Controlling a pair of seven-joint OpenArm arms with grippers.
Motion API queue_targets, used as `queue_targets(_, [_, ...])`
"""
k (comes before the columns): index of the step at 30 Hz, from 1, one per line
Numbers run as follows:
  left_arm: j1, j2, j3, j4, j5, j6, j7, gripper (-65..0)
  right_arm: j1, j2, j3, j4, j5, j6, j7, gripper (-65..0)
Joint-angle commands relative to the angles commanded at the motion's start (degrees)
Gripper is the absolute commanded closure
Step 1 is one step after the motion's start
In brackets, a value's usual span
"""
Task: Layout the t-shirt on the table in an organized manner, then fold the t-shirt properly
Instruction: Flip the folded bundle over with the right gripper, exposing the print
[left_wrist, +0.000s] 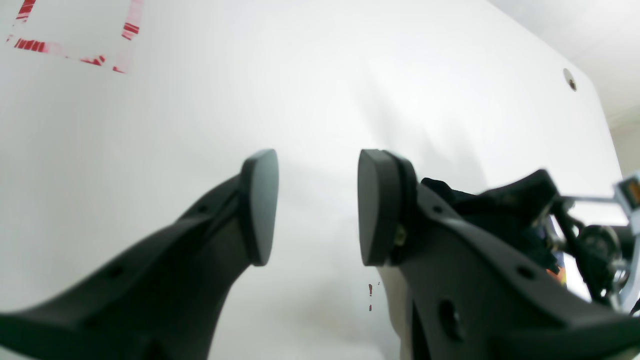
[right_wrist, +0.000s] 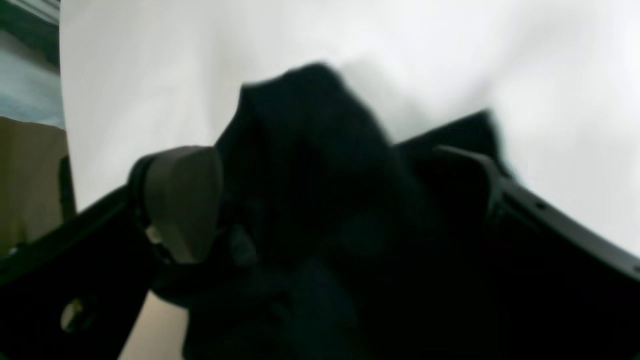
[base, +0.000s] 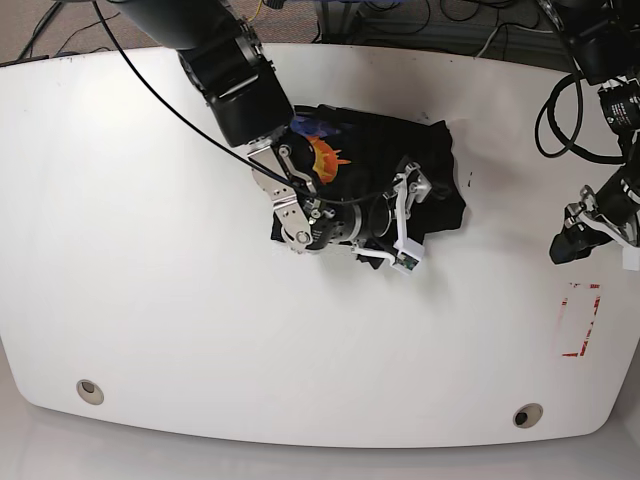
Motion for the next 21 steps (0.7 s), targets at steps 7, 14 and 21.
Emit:
queue_targets(7, [0.0, 0.0, 0.0, 0.0, 0.0, 0.0, 0.0, -24.4, -0.1, 0.0, 0.0, 0.0, 0.1, 0.0, 0.0, -23.5])
queue_targets(14, [0.0, 0.0, 0.0, -0.1, 0.0, 0.0, 0.0, -24.4, -0.1, 0.0, 0.0, 2.8, 0.1, 0.0, -0.2, -5.7])
queue_targets(21, [-0.2, 0.0, 0.1, -0.1, 0.0, 0.0, 0.0, -24.4, -0.1, 0.0, 0.1, 4.7, 0.1, 0.0, -1.3, 0.0])
